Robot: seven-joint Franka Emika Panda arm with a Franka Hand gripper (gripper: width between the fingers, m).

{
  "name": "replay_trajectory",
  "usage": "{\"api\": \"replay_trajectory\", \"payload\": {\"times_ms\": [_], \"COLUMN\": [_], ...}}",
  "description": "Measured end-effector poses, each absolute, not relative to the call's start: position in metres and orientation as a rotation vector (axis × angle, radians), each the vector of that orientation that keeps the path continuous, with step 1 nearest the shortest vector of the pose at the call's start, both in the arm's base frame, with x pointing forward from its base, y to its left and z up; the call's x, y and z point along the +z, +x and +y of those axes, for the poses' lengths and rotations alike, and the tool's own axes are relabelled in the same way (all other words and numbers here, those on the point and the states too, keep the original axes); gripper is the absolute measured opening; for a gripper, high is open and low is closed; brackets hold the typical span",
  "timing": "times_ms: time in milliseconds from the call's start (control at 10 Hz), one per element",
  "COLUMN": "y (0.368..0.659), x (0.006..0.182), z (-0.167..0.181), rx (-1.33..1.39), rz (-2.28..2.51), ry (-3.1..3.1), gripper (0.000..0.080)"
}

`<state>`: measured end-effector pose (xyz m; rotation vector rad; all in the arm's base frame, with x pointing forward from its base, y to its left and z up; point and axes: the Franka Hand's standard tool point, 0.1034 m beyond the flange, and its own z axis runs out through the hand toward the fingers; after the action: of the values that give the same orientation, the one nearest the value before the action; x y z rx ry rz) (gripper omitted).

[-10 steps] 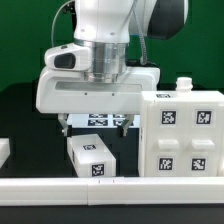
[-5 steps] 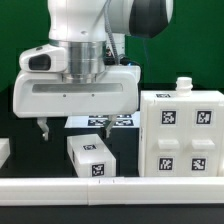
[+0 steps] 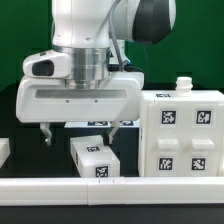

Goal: Assemble cabinet

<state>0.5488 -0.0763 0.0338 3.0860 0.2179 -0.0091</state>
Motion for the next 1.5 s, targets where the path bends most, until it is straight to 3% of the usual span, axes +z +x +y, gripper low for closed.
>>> {"api": "replay_trajectory", "payload": {"times_ms": [300,1000,1300,1400,1500], "y": [0.549,0.543,0.541,0.541,0.541], "x": [0.041,0.008,0.007,0.007,0.007], "z": [-0.071,-0.055,-0.056,-0.056,-0.056], "rx": [-0.015,-0.036,-0.04,-0.04,-0.04], "rz": [0.21,0.15,0.142,0.141,0.14], "ry": [3.1,3.092,3.093,3.093,3.093], "gripper": [0.0797,0.0797,0.0797,0.0707,0.0707]}}
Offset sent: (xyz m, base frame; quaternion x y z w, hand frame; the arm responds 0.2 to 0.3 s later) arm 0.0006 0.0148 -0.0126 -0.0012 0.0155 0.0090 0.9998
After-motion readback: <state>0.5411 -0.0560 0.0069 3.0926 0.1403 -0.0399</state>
